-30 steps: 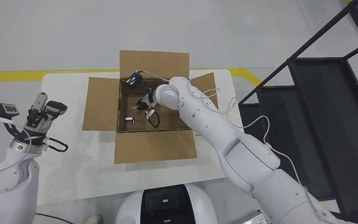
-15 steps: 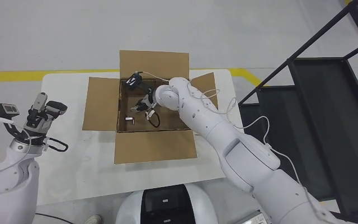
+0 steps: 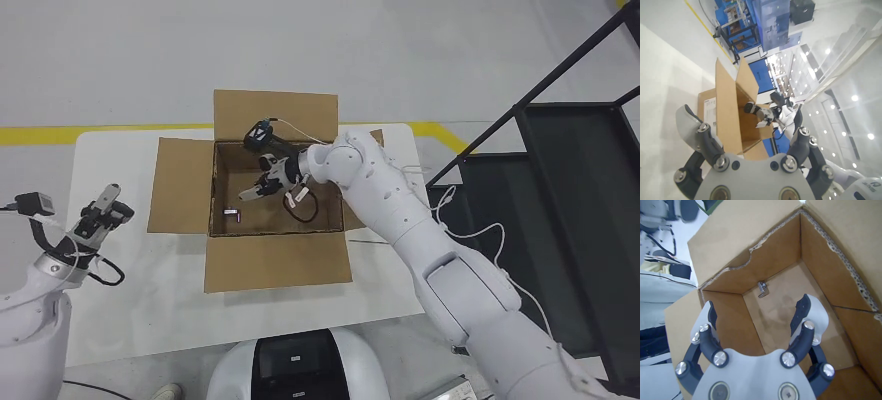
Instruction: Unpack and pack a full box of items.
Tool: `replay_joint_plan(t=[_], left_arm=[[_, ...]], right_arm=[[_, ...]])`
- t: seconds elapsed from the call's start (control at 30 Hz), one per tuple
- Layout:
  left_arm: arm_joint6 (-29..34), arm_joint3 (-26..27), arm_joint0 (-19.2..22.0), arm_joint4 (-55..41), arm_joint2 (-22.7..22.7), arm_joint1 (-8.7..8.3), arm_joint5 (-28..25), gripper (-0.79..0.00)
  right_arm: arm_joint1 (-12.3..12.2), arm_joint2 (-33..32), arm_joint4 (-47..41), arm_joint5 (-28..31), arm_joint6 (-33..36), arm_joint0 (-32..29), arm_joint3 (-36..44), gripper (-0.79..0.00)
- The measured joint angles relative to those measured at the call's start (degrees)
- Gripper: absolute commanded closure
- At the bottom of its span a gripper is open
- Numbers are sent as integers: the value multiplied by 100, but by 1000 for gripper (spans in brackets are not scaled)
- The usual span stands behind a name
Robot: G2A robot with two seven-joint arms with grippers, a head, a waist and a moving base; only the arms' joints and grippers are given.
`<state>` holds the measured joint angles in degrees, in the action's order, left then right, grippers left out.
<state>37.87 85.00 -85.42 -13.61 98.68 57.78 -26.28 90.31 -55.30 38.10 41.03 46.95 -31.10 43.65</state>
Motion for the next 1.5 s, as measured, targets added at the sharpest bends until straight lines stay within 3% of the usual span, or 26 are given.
replay_joint_plan(t=[0.13, 0.37, 0.4, 0.43, 0.47, 0.77, 1.03, 1.23, 1.5], left_arm=[[455, -231, 79, -80, -130, -11, -53, -785], [1813, -641, 360, -926, -284, -51, -37, -785], [1920, -692, 400, -1007, -287, -55, -13, -391], [2005, -740, 438, -1070, -294, -58, -7, -163], [2089, -799, 487, -1130, -308, -61, -7, 0], [2128, -1092, 675, -895, -374, -87, -97, 0], [2132, -1054, 626, -598, -419, -116, -123, 0], [2383, -775, 332, -485, -183, -190, -78, 0], [3034, -219, -366, -763, 508, -328, 149, 0]], right_arm=[[-50, -115, -70, -17, 3, -88, 186, -785], [-47, -108, -64, -16, 3, -81, 171, -785], [-47, -108, -64, -16, 3, -81, 171, -785], [-47, -108, -64, -16, 3, -81, 171, -785], [-47, -108, -64, -16, 3, -82, 171, -785], [-47, -108, -64, -16, 3, -82, 171, -785], [-47, -108, -64, -16, 3, -82, 171, -785], [-47, -108, -64, -16, 3, -82, 171, -785], [-47, -108, -64, -16, 3, -82, 171, -785]])
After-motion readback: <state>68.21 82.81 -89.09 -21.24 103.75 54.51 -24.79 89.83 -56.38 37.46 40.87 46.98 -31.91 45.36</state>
